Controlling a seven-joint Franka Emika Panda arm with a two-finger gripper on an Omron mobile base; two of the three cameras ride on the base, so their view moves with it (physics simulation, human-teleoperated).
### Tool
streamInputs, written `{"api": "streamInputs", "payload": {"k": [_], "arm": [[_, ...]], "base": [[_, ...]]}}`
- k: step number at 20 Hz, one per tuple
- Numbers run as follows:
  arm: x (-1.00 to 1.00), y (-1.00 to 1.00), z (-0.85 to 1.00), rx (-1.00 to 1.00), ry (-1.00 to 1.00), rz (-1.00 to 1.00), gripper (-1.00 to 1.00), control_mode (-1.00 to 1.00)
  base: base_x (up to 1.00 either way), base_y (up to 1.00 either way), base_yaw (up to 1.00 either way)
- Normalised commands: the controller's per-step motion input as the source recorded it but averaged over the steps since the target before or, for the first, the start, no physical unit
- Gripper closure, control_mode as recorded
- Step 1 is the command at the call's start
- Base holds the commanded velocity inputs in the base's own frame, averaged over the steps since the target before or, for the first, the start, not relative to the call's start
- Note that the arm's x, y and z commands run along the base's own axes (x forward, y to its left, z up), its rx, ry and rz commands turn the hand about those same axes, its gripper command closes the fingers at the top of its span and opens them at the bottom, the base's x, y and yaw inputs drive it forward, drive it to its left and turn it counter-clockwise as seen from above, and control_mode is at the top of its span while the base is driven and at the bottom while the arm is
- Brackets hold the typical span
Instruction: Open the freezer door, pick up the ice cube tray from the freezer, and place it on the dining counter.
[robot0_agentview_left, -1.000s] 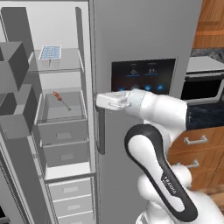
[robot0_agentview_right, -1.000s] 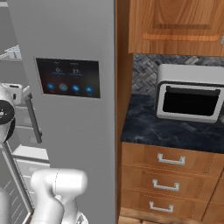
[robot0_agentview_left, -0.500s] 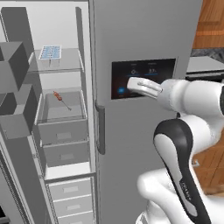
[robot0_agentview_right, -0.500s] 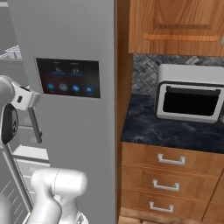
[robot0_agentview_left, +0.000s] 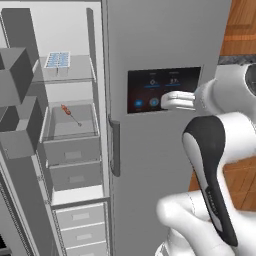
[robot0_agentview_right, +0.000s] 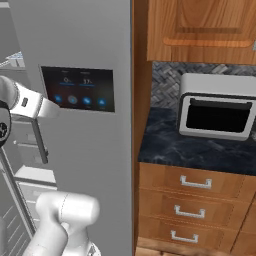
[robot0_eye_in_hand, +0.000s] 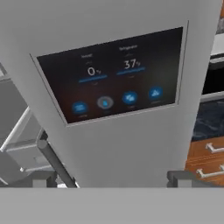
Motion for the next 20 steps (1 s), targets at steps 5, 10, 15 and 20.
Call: {"api": "streamInputs", "payload": {"k": [5, 10, 15, 20], "arm": [[-0.54, -0.58, -0.45, -0.25, 0.14, 0.00, -1.00, -1.00], [-0.58, -0.20, -0.34, 0.01, 0.02, 0.07, -1.00, -1.00], [-0.02, 0.00, -0.08, 0.04, -0.01, 0.08, -1.00, -1.00], [-0.07, 0.06, 0.00, 0.00, 0.00, 0.00, -1.00, 1.00]], "base": [[0.00, 0.00, 0.00], [0.00, 0.00, 0.00], [0.00, 0.00, 0.00], [-0.24, 0.32, 0.00]]}}
